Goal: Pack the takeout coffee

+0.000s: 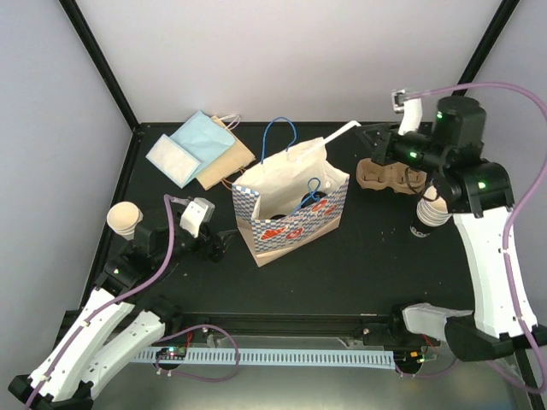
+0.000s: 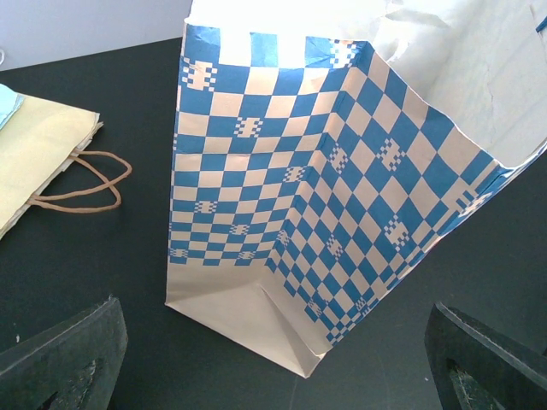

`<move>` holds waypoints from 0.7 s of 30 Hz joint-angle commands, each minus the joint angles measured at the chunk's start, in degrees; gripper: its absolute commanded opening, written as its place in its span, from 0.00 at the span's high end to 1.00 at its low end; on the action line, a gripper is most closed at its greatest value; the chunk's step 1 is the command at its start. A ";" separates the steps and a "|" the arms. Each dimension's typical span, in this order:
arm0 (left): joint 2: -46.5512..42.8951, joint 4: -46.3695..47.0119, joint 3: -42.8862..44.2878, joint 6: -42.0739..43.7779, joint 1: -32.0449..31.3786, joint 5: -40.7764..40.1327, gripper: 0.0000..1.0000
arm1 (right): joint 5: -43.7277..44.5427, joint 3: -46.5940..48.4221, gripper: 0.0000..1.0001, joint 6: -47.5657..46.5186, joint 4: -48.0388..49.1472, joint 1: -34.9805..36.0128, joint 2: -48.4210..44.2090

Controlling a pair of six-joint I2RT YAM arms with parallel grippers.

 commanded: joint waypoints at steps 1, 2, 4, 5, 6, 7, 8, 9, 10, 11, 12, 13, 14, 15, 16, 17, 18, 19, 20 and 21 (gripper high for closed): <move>-0.05 1.21 0.02 0.11 0.21 -0.97 0.02 | 17.07 4.31 0.99 -5.56 -7.15 6.01 5.64; -0.04 1.16 0.03 0.11 0.17 -1.04 0.02 | 19.26 5.42 0.99 -5.89 -8.23 7.19 7.13; -0.02 1.16 0.04 0.11 0.22 -1.22 0.02 | 20.80 7.56 0.93 -6.79 -9.44 9.53 9.77; 0.04 1.15 0.04 0.15 0.19 -1.30 0.02 | 20.71 8.55 0.90 -7.61 -9.77 11.00 10.77; 0.10 1.19 0.04 0.15 0.17 -1.34 0.02 | 20.32 9.40 0.88 -8.46 -9.72 12.55 11.35; 0.17 1.16 -0.08 0.12 0.20 -1.35 0.02 | 19.45 9.75 0.82 -9.56 -9.48 14.12 11.64; 0.15 1.14 -0.07 0.13 0.23 -1.35 0.02 | 17.62 9.81 0.72 -10.96 -9.22 15.26 11.66; 0.22 1.12 -0.10 0.17 0.20 -1.35 0.02 | 15.45 9.46 0.56 -12.37 -9.06 16.06 11.52; 0.29 1.17 -0.06 0.17 0.23 -1.30 0.02 | 14.27 9.03 0.39 -13.21 -8.99 16.43 11.31; 0.44 1.20 -0.12 0.20 0.17 -1.09 0.02 | 14.62 8.28 0.26 -13.36 -8.77 16.50 10.84; 0.60 1.32 -0.20 0.33 0.13 -0.72 0.02 | 16.46 7.29 0.20 -13.28 -8.29 16.46 10.20; 0.77 1.57 -0.33 0.38 0.13 -0.22 0.02 | 18.43 5.64 0.17 -13.15 -7.61 16.44 9.23; 0.96 1.68 -0.39 0.56 0.16 0.69 0.02 | 20.72 3.22 0.16 -12.98 -6.82 16.45 8.31; 1.10 1.82 -0.40 0.74 0.12 1.49 0.02 | 23.43 1.57 0.16 -12.43 -5.96 16.45 7.22; 1.18 1.94 -0.50 0.97 0.17 2.14 0.01 | 25.99 -0.45 0.16 -11.59 -4.91 16.45 6.00; 1.26 2.07 -0.61 1.06 0.19 2.51 0.01 | 28.31 -2.79 0.16 -10.97 -3.43 16.45 4.63; 1.27 2.16 -0.77 1.08 0.11 2.55 0.01 | 30.18 -5.26 0.16 -10.51 -1.79 16.45 2.82; 1.33 2.17 -0.76 1.14 0.10 2.53 0.01 | 32.37 -7.97 0.16 -9.80 0.25 16.45 -0.01; 1.29 2.17 -0.86 1.23 0.11 2.55 0.01 | 34.62 -11.00 0.16 -9.33 2.64 16.45 -2.28; 1.28 2.22 -0.89 1.32 0.09 2.54 0.01 | 36.11 -14.76 0.16 -9.46 5.17 16.45 -5.07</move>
